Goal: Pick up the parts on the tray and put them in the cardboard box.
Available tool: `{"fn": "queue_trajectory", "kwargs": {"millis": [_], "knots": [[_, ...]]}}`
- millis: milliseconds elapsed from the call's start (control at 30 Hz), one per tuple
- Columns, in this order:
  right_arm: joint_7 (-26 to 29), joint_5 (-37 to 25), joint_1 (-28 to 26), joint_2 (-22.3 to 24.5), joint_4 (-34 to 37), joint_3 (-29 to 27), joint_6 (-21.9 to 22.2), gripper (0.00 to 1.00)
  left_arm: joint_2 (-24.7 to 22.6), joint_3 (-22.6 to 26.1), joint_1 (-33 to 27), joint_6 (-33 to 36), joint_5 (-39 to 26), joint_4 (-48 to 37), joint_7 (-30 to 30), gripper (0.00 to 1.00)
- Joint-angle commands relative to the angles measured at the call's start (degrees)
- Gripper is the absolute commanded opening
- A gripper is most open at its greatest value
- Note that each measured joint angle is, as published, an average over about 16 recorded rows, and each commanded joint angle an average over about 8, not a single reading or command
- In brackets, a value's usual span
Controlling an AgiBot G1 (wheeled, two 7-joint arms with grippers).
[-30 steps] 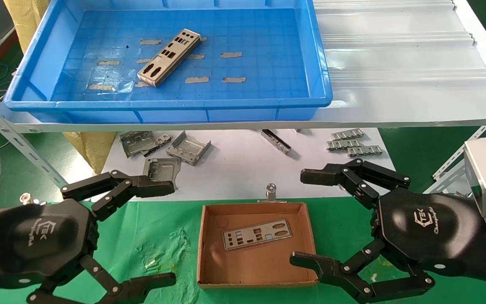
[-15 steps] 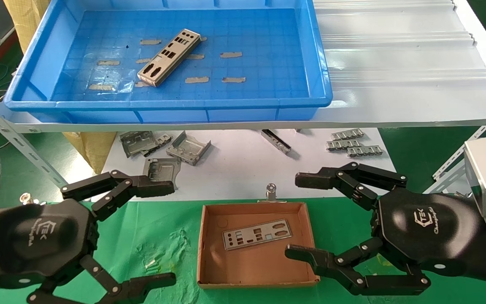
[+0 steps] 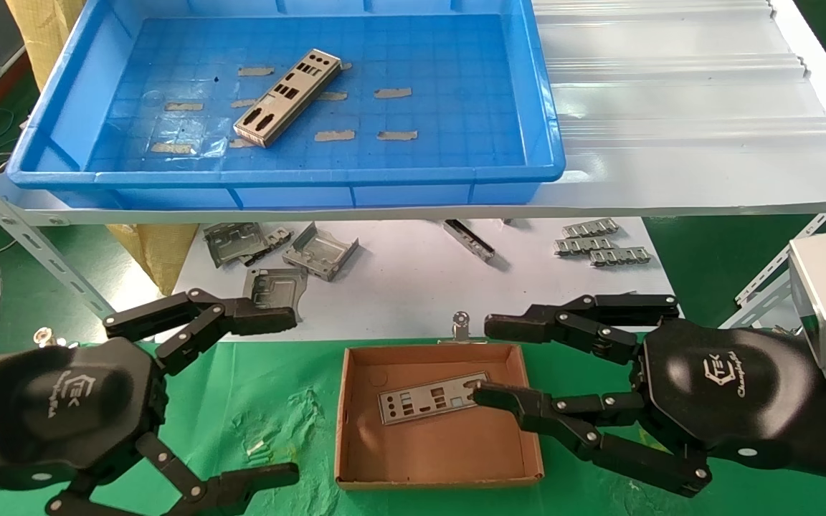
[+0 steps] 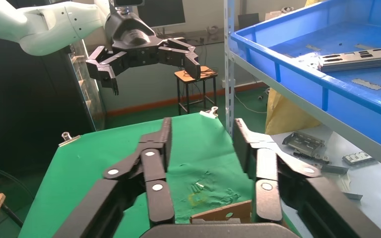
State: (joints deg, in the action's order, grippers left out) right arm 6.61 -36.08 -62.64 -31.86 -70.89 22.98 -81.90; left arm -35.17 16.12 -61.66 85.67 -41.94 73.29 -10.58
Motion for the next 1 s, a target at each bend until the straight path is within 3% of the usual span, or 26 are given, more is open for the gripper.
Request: {"fn": "queue_trajectory", "kwargs": {"millis": [33,633,833,1000], "knots": [[0.00,0.00,0.00,0.00,0.00,0.00,0.00,0.00,0.00,0.00,0.00,0.00,0.00,0.00,0.00,1.00],[0.00,0.00,0.00,0.00,0.00,0.00,0.00,0.00,-0.58,0.20,-2.38,-1.86,-1.52,-0.77,-0.82,1.00],[0.00,0.00,0.00,0.00,0.00,0.00,0.00,0.00,-4.06,2.03,-12.47,-5.72,-7.52,-5.83,-2.86,1.00],[0.00,0.00,0.00,0.00,0.00,0.00,0.00,0.00,-10.50,6.17,-25.50,-7.93,-16.27,-18.02,-3.32,1.00]]}}
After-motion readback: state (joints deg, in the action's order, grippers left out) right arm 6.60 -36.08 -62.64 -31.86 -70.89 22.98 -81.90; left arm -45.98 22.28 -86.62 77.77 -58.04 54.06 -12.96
